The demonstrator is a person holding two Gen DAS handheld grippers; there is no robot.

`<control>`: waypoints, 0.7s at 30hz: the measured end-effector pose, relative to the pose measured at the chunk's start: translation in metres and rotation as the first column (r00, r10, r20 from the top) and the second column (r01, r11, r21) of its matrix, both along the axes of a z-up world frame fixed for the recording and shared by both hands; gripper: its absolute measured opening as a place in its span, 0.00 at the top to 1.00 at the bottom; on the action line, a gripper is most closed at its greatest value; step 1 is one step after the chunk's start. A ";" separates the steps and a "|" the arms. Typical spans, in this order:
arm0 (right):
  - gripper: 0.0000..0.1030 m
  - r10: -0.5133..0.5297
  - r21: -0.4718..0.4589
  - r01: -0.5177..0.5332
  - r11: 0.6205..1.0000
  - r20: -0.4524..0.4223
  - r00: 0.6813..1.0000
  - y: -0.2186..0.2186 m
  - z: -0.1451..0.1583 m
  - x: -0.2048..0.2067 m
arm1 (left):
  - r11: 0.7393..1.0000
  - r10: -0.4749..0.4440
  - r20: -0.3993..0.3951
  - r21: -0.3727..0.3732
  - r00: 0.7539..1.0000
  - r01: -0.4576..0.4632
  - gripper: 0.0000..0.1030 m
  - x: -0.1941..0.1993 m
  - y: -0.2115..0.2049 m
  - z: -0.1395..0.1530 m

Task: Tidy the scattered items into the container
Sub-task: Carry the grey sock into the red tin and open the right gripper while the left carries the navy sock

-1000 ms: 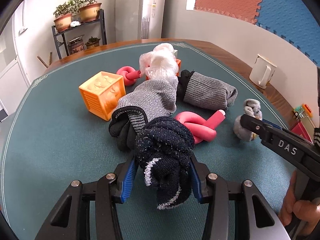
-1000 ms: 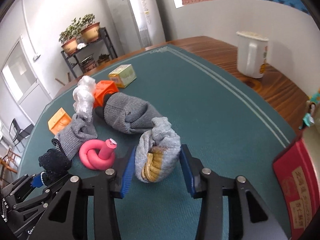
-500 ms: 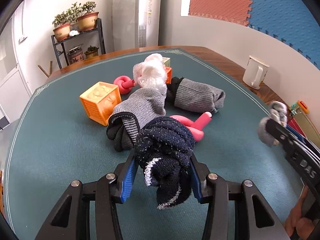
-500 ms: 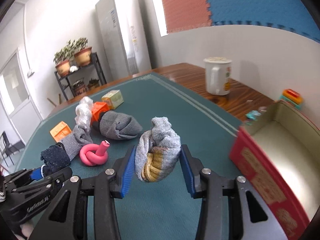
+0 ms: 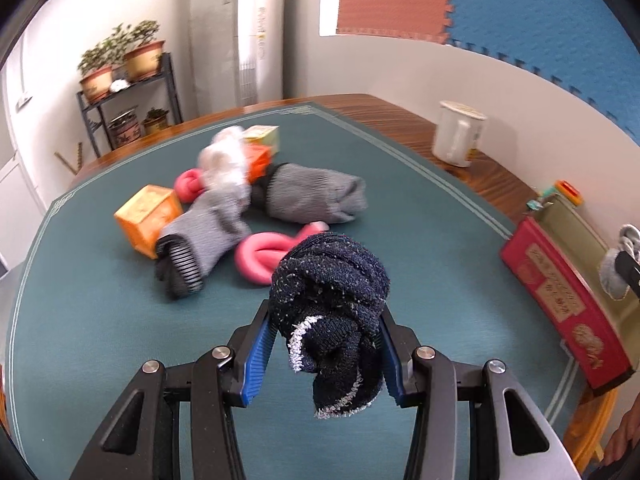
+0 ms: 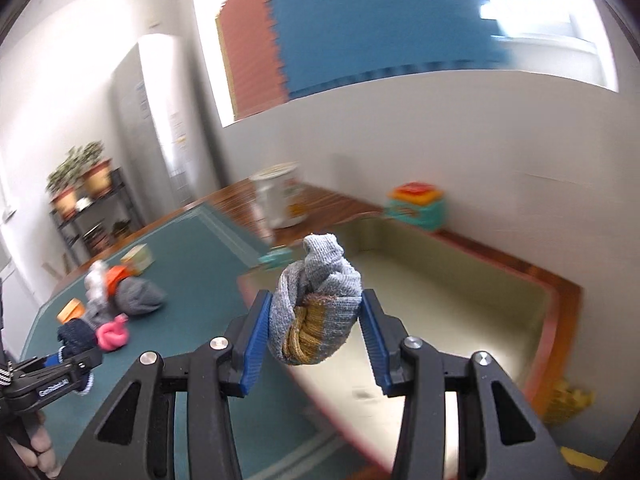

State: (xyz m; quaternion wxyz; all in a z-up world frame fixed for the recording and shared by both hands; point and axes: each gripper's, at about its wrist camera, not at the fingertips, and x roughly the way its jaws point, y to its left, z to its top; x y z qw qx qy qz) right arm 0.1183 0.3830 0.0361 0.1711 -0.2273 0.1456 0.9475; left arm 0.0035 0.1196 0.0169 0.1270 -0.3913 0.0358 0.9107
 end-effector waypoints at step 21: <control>0.40 -0.141 -0.051 0.140 0.989 -0.017 0.990 0.076 -0.010 0.053 | 0.942 -0.333 -0.044 0.023 0.942 0.334 0.52 0.028 0.177 0.045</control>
